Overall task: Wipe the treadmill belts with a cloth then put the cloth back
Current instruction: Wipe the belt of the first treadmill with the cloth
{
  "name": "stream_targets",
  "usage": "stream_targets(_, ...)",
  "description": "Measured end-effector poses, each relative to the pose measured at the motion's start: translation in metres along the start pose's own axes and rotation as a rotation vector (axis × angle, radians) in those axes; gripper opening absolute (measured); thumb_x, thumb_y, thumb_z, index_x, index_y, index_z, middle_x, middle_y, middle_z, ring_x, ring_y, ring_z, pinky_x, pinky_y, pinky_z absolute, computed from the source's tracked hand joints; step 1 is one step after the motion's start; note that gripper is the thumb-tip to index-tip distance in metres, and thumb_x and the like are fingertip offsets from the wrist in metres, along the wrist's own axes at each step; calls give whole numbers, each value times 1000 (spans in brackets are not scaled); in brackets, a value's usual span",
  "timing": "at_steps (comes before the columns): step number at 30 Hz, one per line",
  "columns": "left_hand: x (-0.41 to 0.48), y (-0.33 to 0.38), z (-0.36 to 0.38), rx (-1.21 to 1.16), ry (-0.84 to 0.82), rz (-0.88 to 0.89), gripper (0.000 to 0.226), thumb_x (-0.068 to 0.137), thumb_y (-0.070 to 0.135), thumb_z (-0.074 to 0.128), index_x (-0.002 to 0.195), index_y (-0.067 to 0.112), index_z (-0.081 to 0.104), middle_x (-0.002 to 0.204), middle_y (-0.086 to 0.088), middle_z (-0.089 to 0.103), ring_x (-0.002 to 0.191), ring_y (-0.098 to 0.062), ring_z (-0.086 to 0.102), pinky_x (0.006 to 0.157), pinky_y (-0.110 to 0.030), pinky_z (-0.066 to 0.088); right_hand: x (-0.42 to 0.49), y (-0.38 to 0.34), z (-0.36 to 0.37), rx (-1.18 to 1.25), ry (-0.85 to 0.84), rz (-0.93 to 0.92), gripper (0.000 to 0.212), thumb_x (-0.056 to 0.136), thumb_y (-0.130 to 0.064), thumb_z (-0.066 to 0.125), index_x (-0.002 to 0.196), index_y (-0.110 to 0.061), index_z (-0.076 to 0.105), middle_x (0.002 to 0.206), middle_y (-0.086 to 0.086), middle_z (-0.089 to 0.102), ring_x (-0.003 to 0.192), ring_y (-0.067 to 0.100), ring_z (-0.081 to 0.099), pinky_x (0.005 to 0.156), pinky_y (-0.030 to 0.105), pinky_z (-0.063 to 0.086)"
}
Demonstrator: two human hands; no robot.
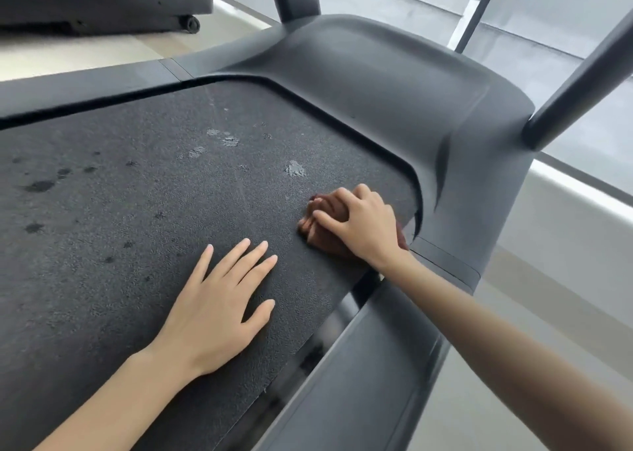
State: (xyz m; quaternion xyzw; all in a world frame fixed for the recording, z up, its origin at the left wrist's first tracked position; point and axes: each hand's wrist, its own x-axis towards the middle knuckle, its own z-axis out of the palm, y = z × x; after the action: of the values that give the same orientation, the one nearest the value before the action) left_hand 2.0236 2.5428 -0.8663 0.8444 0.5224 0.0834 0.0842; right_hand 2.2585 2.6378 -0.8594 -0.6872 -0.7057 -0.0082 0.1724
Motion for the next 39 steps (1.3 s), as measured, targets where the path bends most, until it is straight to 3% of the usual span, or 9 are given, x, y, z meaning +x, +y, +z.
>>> stream_targets(3,22,-2,-6,2,47,-20,75,80,58,5,147,29,23,155,13,14,143,-7,-1,116,-40,-3,-10,2,0,68,-8,-166,47,77,-68,52,109,-35,61,94,-1,51,97,23,52,80,38,44)
stream_targets(5,28,-5,-5,30,59,-51,77,79,59,1,148,30,18,156,13,10,144,-7,-2,116,-40,-4,3,19,-3,74,-5,-175,43,77,-64,57,107,-34,62,93,-1,53,97,22,54,80,37,46)
stream_targets(8,27,-11,4,36,51,-76,75,80,60,0,148,32,16,156,15,7,143,-5,-5,117,-40,-4,44,47,-2,18,72,-16,40,79,-61,58,104,-30,64,97,3,56,99,26,55,80,36,45)
stream_targets(12,27,-11,3,28,35,-75,70,84,57,11,146,29,29,154,11,20,143,-8,8,117,-44,6,87,54,8,-86,92,184,45,83,-62,51,103,-23,61,105,11,57,103,34,53,84,39,41)
stream_targets(14,26,-11,3,33,37,-71,67,86,55,17,144,26,36,152,9,27,143,-11,15,116,-47,14,84,46,9,-139,118,200,45,84,-60,49,106,-22,60,106,14,57,101,35,52,84,40,38)
stream_targets(21,27,-13,7,55,49,-55,63,87,51,26,140,22,43,149,4,36,140,-16,26,111,-48,18,10,22,1,34,17,-283,49,79,-65,46,106,-28,64,88,4,56,83,28,56,75,37,46)
stream_targets(25,28,-14,10,43,49,-47,62,87,50,29,139,21,44,148,4,37,140,-16,27,111,-48,20,32,33,0,81,-30,-316,48,79,-66,44,107,-32,64,91,-1,57,93,20,58,78,34,47)
stream_targets(30,30,-17,12,-1,102,-28,60,85,51,34,136,23,48,146,6,41,139,-15,30,109,-49,22,105,52,15,-36,63,-118,40,84,-62,51,105,-29,62,95,3,57,97,26,57,72,32,39)
stream_targets(39,36,-20,21,-57,256,0,58,75,50,44,124,22,62,137,5,51,130,-17,44,103,-51,28,176,54,38,-210,189,228,51,87,-61,42,112,-20,59,108,15,58,104,36,53,83,38,39)
